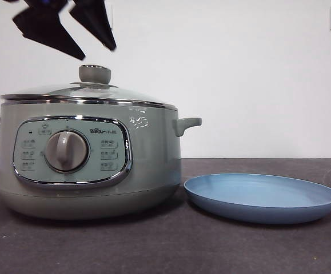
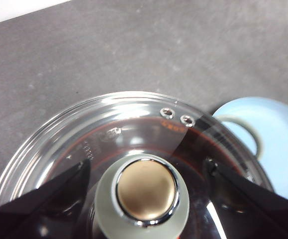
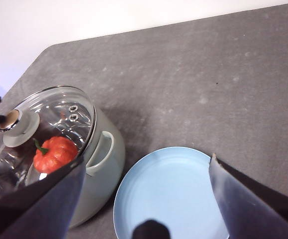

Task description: Take the pumpkin out from the steamer,put the pumpkin in the blue plate,close the lid

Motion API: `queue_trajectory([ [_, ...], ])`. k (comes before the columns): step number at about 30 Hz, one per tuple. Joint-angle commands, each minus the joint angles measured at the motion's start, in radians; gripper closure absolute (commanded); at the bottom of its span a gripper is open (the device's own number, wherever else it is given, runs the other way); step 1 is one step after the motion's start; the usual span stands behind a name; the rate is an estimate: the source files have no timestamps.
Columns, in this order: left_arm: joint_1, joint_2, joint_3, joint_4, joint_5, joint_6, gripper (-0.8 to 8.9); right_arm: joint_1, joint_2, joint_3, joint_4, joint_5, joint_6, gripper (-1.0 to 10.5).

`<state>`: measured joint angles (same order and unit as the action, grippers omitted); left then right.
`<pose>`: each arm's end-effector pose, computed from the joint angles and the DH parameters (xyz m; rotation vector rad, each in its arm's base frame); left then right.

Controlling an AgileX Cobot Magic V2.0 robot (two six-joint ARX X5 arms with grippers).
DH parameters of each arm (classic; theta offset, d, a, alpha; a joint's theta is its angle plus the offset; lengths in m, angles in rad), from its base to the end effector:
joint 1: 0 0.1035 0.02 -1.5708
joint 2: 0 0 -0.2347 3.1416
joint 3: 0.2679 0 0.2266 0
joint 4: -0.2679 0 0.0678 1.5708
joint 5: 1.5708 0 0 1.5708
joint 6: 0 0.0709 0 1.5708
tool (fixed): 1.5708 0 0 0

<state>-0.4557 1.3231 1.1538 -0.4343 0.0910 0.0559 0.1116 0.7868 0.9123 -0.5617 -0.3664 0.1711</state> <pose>0.2683 -0.1387 0.2748 0.1637 0.5862 -0.5468 0.1810 0.0458 0.2999 0.2211 0.4763 0.4322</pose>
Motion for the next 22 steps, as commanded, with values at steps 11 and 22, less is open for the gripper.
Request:
queue_trajectory([
  [11, -0.018, 0.071, 0.001, -0.008, -0.023, 0.029, 4.4, 0.001, -0.001, 0.0, 0.0, 0.002, -0.009, 5.4],
  [22, -0.018, 0.071, 0.001, -0.033, -0.039, 0.055, 8.23, 0.001, -0.001, 0.0, 0.0, 0.002, -0.008, 5.4],
])
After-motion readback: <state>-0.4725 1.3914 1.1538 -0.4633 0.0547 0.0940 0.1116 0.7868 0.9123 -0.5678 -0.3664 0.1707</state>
